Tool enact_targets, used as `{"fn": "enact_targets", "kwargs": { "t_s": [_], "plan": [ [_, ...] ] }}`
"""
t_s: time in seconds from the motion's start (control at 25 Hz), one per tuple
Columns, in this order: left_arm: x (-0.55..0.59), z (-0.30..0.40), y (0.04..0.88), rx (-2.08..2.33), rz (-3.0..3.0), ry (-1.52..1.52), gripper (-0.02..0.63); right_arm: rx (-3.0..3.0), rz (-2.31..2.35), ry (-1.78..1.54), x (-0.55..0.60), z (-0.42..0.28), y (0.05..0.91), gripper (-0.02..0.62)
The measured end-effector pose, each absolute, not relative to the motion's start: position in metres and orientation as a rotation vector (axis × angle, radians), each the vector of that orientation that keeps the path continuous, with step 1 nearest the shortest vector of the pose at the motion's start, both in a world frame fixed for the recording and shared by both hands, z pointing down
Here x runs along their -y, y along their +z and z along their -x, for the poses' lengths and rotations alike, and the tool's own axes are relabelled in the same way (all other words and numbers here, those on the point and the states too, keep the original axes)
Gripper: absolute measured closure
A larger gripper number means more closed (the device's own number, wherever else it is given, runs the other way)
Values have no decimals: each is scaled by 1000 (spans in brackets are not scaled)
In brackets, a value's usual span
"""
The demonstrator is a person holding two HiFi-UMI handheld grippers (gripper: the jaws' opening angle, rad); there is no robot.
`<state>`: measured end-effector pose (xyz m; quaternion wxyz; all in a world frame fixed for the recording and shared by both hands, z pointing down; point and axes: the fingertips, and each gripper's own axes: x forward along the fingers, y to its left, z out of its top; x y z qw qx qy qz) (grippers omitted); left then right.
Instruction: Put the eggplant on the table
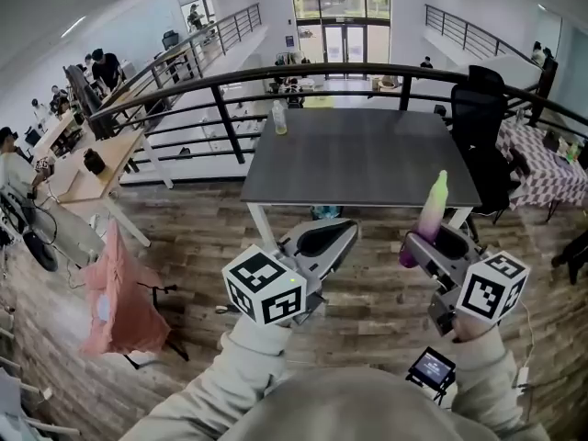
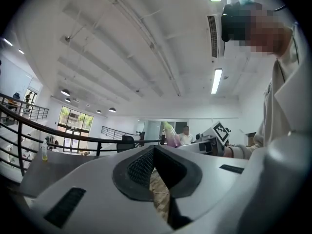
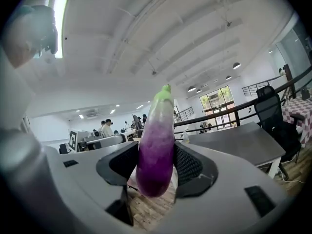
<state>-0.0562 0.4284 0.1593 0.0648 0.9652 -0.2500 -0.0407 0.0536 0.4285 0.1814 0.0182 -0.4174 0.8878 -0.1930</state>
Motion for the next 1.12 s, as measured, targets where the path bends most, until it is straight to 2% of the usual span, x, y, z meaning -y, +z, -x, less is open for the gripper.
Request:
{"fn": "enact_targets", "kwargs": {
  "t_s": [0.48, 0.84, 1.12],
  "plan": [
    [-448, -26, 164, 732, -2923, -56, 604, -2685, 1158, -698, -453, -124, 182, 359],
    [-427, -25, 164, 797, -2910, 15, 604, -2682, 1156, -633, -445, -154, 180, 360],
    [-408, -42, 184, 739, -2900, 32, 604, -2652, 1200, -703, -424, -167, 205, 360]
  ]
}}
